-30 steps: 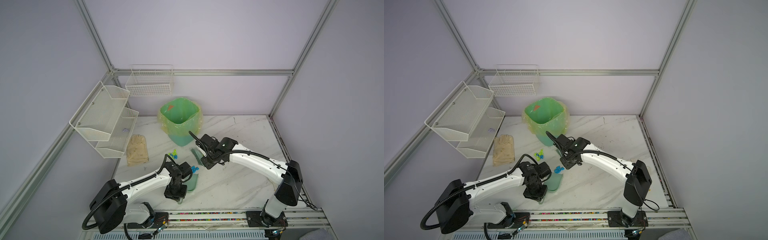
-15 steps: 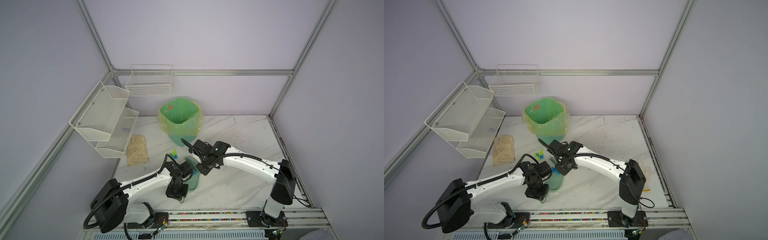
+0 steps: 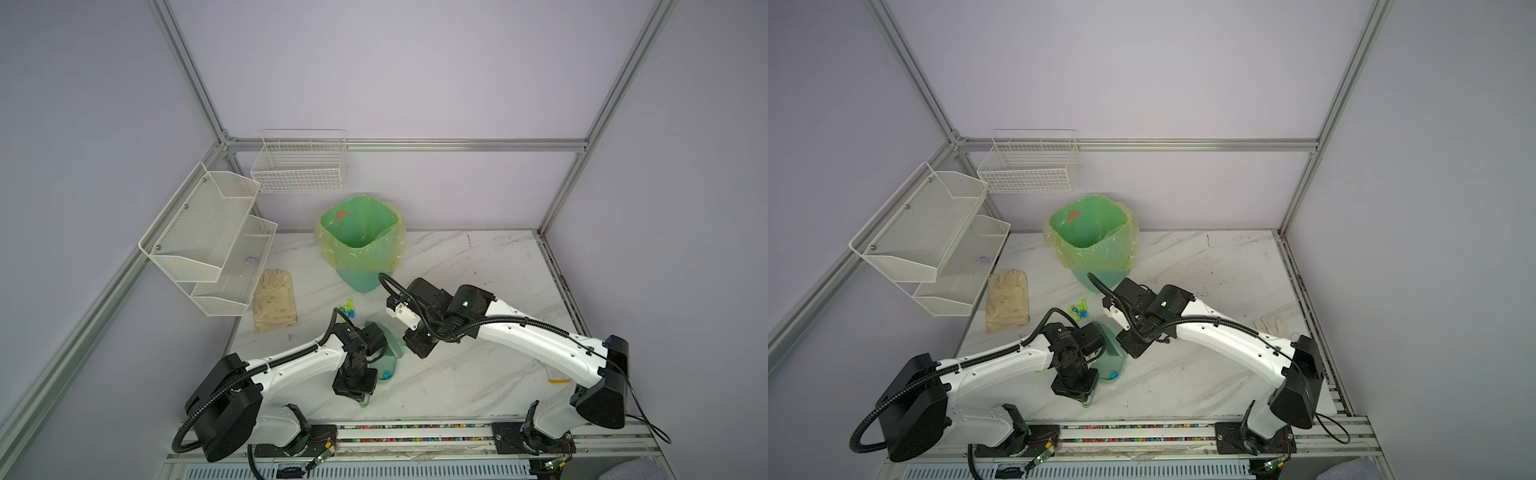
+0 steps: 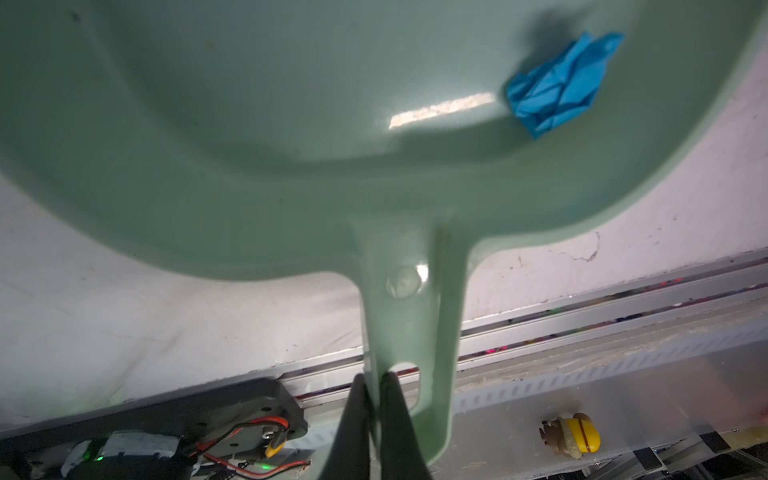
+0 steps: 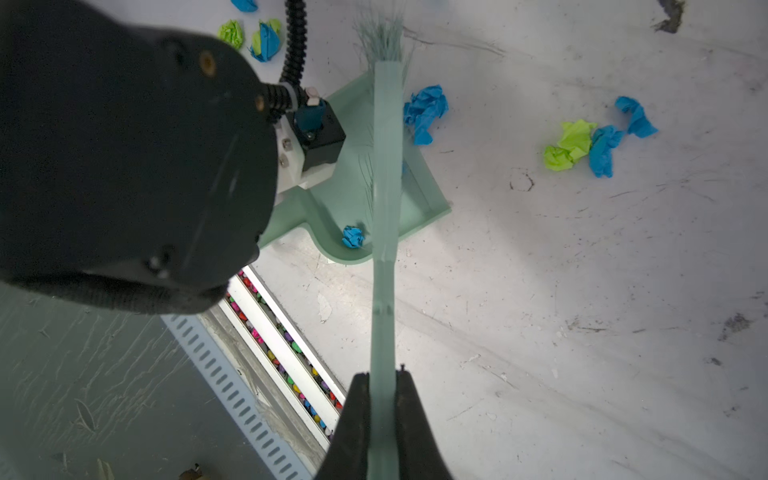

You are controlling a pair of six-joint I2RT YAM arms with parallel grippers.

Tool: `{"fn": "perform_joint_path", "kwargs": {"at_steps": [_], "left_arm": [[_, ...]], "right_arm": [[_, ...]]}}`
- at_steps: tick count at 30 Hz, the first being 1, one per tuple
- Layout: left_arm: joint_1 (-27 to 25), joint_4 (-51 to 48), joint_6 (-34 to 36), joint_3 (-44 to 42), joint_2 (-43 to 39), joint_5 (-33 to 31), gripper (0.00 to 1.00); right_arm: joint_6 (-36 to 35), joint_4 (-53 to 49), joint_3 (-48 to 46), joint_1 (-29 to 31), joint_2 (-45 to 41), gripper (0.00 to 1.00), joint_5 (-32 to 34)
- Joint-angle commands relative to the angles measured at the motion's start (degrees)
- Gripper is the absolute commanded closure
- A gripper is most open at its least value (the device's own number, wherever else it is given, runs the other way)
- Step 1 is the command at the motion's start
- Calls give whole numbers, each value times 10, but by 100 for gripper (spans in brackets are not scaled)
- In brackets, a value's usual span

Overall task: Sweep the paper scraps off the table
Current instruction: 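Sweep the brush with the right gripper toward the dustpan mouth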

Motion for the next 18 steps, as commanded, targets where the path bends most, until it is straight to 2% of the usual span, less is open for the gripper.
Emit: {"fn": "perform_joint_path", "kwargs": {"at_steps": [1,6,12,14,18], "left_arm": [[0,13,6,-16,-4,32,100],[1,16,3,-21,-7,32,100],[4,13,3,-33,-13,26,100],[5,12,2,-36,-13,22,100],[10,13,-2,-39,-19,14,100]], "right_arm": [[9,1,25,-5,12,100,92],[8,67,57,-7,72,100,127],[-36,84,99,-8,144,100,161],[-48,99,98,-8,154,100,158],[-75,107,89,-8,160,100,111]]}}
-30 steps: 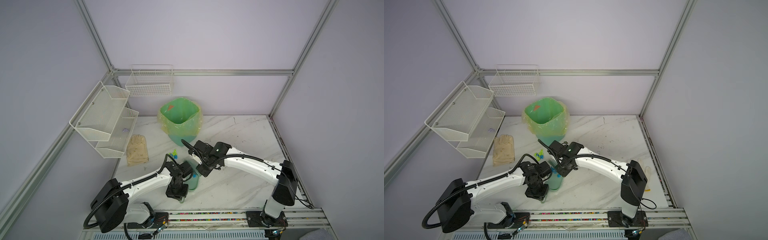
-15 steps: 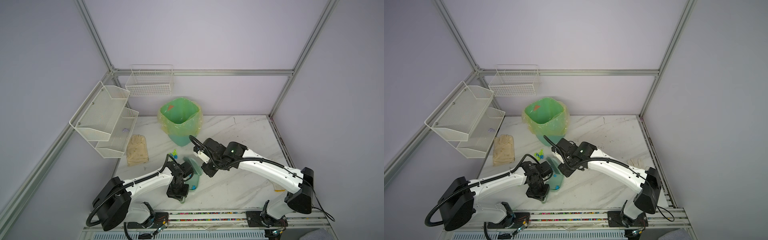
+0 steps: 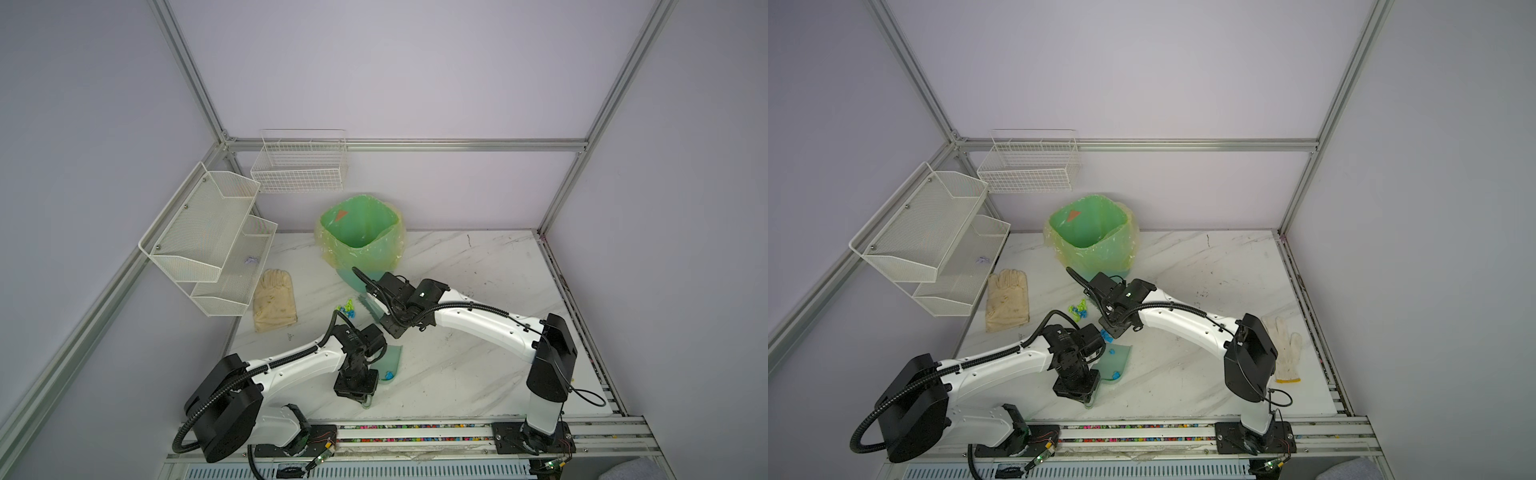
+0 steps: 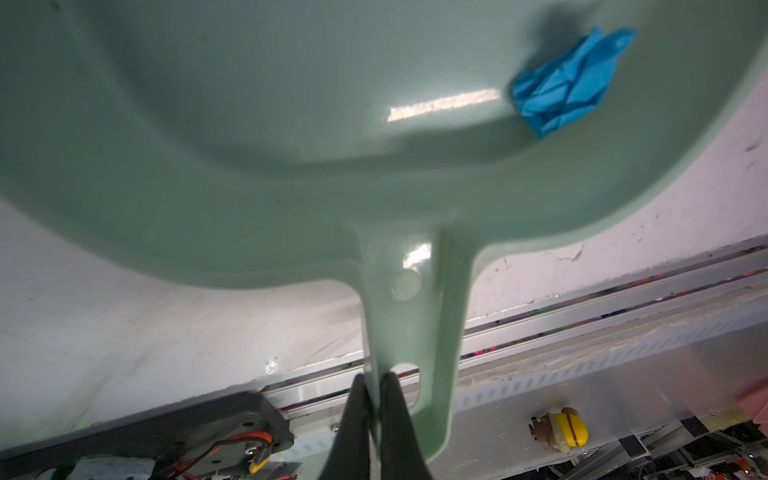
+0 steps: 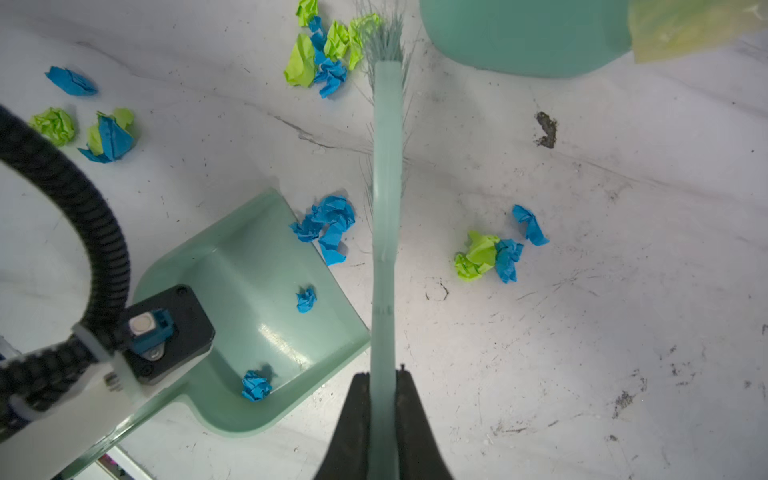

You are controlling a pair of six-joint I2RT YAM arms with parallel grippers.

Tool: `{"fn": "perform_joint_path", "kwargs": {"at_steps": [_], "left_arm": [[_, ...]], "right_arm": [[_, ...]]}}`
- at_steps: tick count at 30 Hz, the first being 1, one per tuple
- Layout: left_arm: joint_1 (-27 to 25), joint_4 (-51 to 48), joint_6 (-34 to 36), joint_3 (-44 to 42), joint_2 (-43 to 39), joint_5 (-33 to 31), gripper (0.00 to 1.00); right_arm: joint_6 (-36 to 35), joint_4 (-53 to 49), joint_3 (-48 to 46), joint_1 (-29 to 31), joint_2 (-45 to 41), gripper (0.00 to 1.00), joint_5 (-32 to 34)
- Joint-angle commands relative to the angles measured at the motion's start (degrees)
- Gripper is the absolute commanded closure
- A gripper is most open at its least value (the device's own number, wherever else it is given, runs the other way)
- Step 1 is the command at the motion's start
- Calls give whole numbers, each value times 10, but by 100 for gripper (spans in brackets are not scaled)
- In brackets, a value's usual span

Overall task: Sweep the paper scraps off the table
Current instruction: 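Sweep the brush with the right gripper toward the dustpan mouth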

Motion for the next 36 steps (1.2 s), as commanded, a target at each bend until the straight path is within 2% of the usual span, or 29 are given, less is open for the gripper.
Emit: {"fn": "perform_joint_path", "kwargs": {"at_steps": [1,10,15,17,19,28,36], "left_arm": [[7,-7,-1,-22,-17,-4,100],[25,-7,14,-17,-12,2,100],[28,-8,19,-18,-10,4,100],[30,-8,21,-17,-9,5,100],[30,-8,22,-17,-8,5,100],[31,-11,24,-13,-9,6,100],[32,-12,25,-1,-11,-7,100]], "right_arm": [[-39,13,-1,-2,-6,100,-26],[-70,1,-87,-2,-72,100,-135],[-57,17,-138,-2,-153,100,-236],[-36,24,-155,-2,-177,100,-249],[-22,20,-162,-2,-188,100,-236],[37,30,-145,-13,-184,100,-101],[92,73,-141,-40,-185,100,-86]]}}
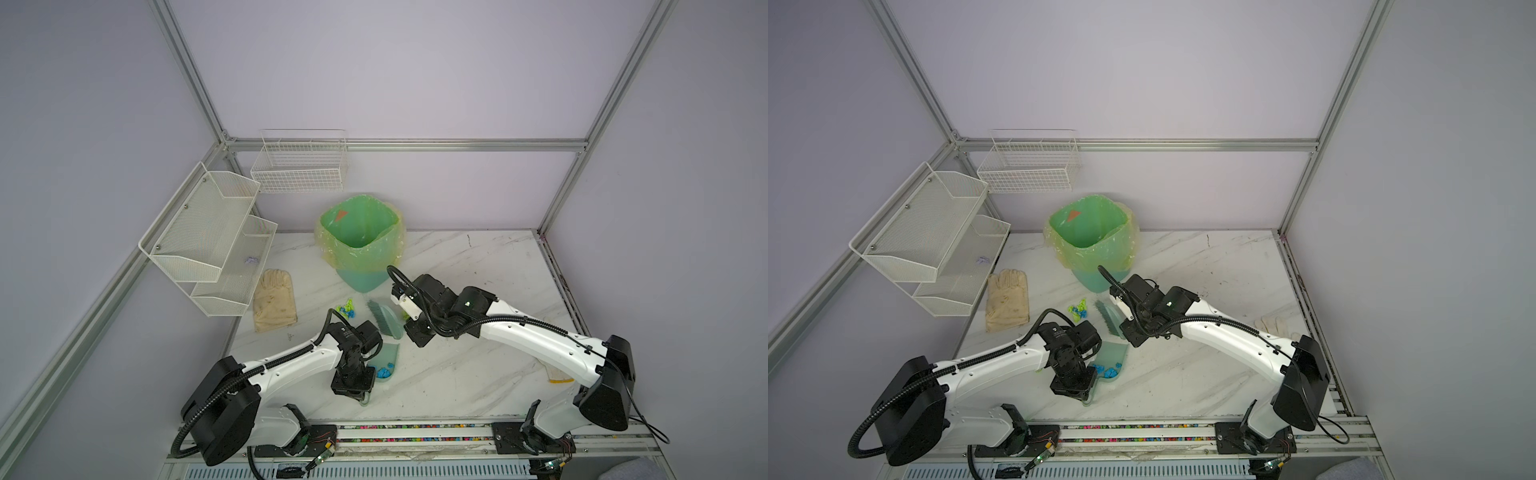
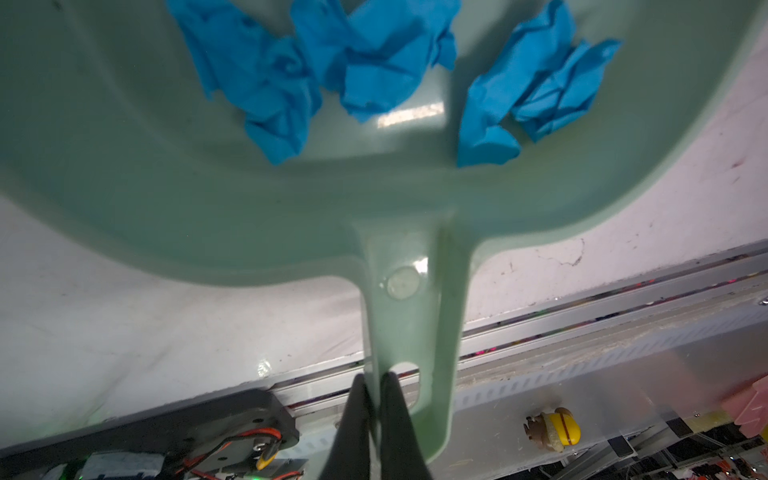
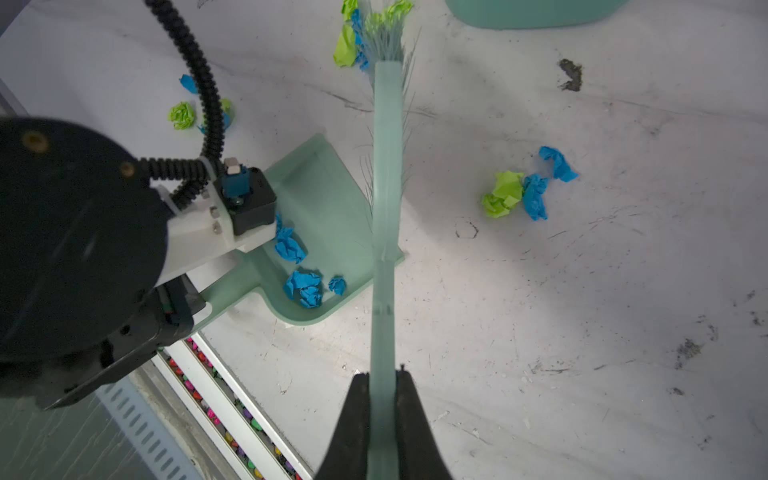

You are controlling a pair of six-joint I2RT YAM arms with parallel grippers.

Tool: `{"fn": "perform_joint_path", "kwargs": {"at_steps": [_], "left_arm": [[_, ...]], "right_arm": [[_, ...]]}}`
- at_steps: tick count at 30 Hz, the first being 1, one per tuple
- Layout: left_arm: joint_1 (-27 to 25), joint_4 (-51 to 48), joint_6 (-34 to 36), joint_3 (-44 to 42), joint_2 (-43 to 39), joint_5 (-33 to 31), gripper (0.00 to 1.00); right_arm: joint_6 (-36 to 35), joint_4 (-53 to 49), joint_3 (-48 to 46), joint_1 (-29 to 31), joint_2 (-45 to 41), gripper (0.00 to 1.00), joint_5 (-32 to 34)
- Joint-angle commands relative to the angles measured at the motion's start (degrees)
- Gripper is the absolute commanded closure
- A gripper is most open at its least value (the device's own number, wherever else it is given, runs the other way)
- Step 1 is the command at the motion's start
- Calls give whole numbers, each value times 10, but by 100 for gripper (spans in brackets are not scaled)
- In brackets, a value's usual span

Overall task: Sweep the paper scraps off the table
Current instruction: 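Sweep the brush with the right gripper toward the dustpan mouth, then lift the dustpan with the left gripper while the right raises the brush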

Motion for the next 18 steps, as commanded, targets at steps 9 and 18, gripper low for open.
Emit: {"fn": "perform_joint_path", "kwargs": {"at_steps": [9,18], "left_arm": [[3,-38,10,30,-18,-35,100],[3,-105,2,87,-48,-116,100]], "right_arm": [[76,65,-7,-33,-36,100,22],[85,67,-17,-45,-52,100,27]]}}
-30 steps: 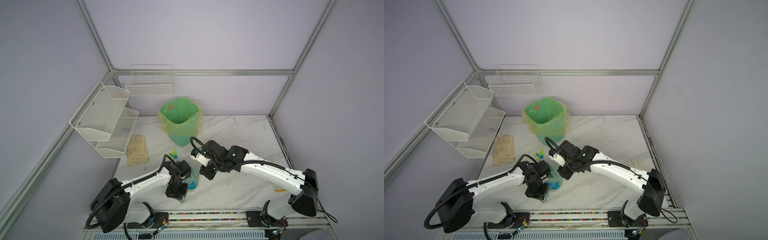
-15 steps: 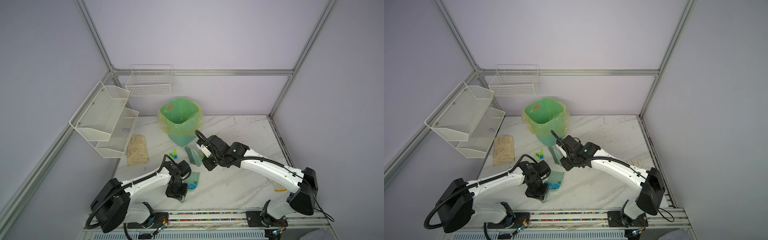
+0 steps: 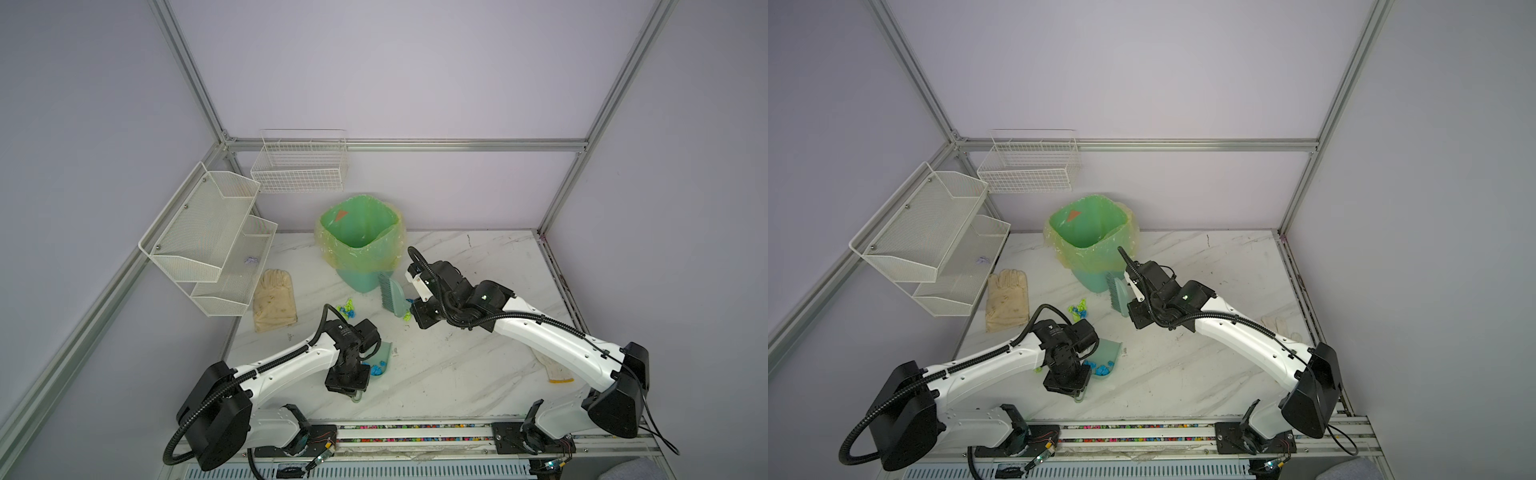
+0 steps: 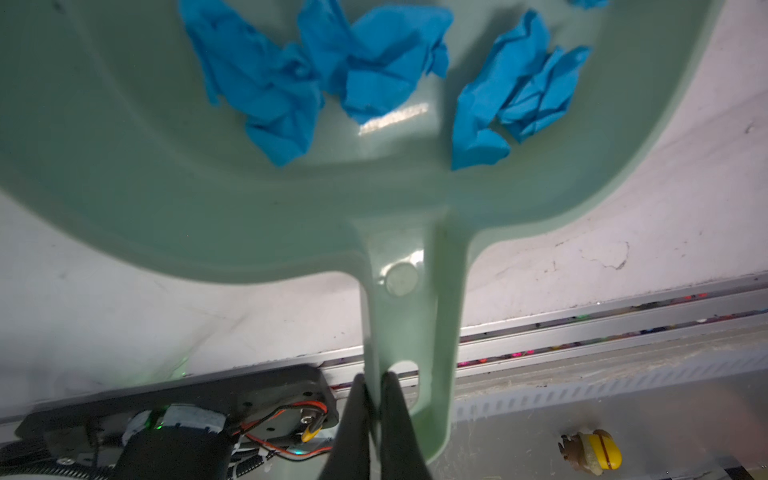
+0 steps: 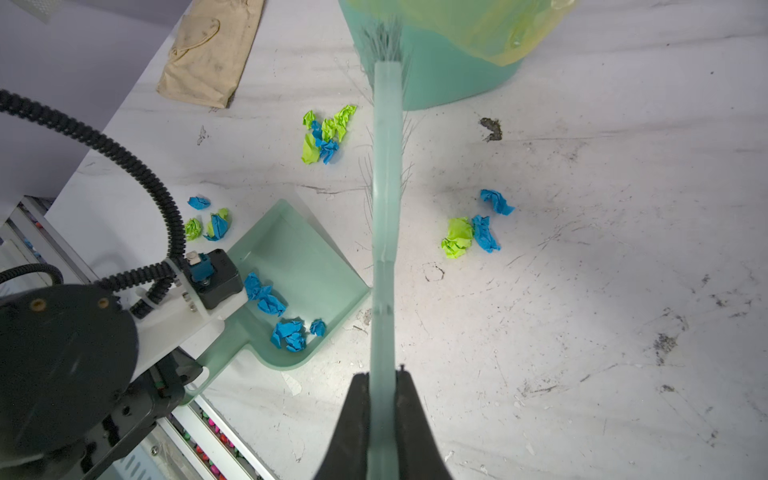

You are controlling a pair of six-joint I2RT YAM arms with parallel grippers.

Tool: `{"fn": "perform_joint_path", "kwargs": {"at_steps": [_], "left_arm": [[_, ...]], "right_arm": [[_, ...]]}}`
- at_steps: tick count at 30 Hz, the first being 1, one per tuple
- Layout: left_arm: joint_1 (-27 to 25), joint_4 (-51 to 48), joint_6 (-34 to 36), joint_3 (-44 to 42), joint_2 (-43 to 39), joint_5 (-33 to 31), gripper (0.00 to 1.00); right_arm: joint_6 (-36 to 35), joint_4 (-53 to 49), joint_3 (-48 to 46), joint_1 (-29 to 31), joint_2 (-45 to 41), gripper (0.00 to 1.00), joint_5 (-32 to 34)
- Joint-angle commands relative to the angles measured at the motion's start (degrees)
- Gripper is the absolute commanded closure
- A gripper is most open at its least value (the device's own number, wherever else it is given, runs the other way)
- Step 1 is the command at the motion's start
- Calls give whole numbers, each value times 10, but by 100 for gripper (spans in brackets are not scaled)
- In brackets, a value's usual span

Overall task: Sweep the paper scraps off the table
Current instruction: 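Lift the dustpan with the left gripper while the right raises the brush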

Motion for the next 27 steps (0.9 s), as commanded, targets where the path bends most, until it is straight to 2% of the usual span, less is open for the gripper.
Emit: {"fn": "perform_joint_path", "kwargs": {"at_steps": [1,4,16,27], "left_arm": [[3,-39,-2,57,-29,-39,100],[3,-58,-4,68,-41,-51,100],[9,-178,-25,148,-44,-166,100],[59,-262,-19,225,-66,-236,100]], "right_arm": [[10,13,-6,-2,-14,100,10],[10,14,-6,-3,-18,100,13],[13,17,-20,-10,-49,100,23],[10,21,-52,-26,-101,100,32]]}}
